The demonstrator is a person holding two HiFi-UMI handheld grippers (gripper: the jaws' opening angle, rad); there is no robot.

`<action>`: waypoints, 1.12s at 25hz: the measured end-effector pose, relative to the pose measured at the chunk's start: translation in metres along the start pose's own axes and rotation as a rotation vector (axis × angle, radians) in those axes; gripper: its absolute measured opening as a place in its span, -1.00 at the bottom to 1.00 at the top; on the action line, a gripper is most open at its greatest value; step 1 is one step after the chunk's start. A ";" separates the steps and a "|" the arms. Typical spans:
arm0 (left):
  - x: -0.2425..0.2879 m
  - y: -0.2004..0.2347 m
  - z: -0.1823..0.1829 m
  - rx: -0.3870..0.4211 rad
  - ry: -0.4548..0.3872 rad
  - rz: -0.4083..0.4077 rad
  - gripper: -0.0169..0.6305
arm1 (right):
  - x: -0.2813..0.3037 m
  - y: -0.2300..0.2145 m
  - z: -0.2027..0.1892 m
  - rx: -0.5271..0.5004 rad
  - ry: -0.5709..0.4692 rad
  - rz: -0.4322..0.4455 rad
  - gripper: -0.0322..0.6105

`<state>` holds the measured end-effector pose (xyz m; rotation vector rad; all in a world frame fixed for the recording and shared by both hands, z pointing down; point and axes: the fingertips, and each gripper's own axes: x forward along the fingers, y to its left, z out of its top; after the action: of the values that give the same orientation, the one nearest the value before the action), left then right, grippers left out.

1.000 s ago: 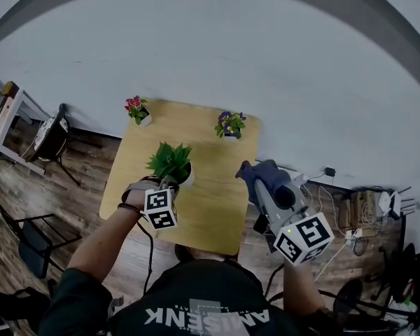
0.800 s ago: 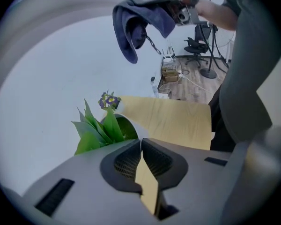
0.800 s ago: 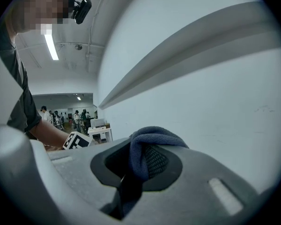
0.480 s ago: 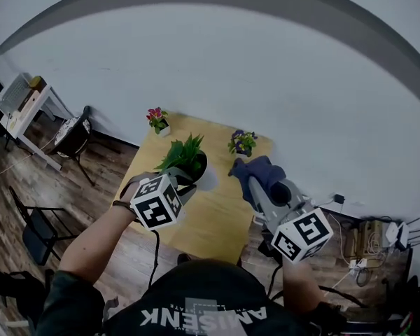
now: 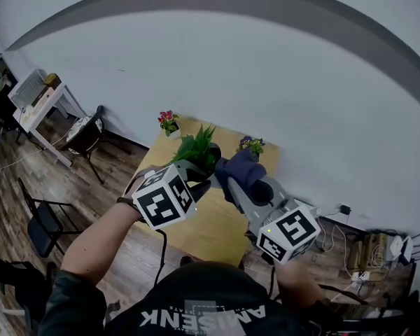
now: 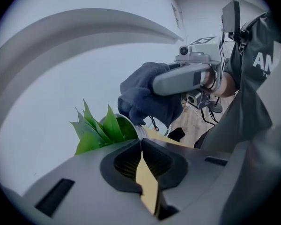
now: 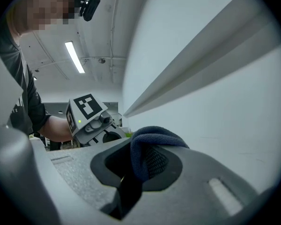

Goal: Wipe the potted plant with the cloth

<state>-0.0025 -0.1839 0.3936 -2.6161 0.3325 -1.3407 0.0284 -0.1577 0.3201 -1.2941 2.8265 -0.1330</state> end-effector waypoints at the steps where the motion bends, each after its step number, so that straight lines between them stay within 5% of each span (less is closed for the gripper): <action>1: -0.001 -0.001 0.002 -0.012 -0.003 0.002 -0.90 | 0.003 0.004 0.000 -0.009 0.004 0.016 -0.76; 15: -0.023 0.000 0.007 -0.096 -0.059 0.022 -0.91 | 0.023 0.020 -0.019 -0.018 0.037 0.078 -0.76; 28: -0.041 -0.010 -0.004 -0.105 -0.091 -0.018 -0.92 | 0.015 0.000 -0.063 0.044 0.122 -0.006 -0.76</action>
<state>-0.0282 -0.1635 0.3668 -2.7614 0.3761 -1.2368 0.0151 -0.1650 0.3831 -1.3301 2.9014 -0.2811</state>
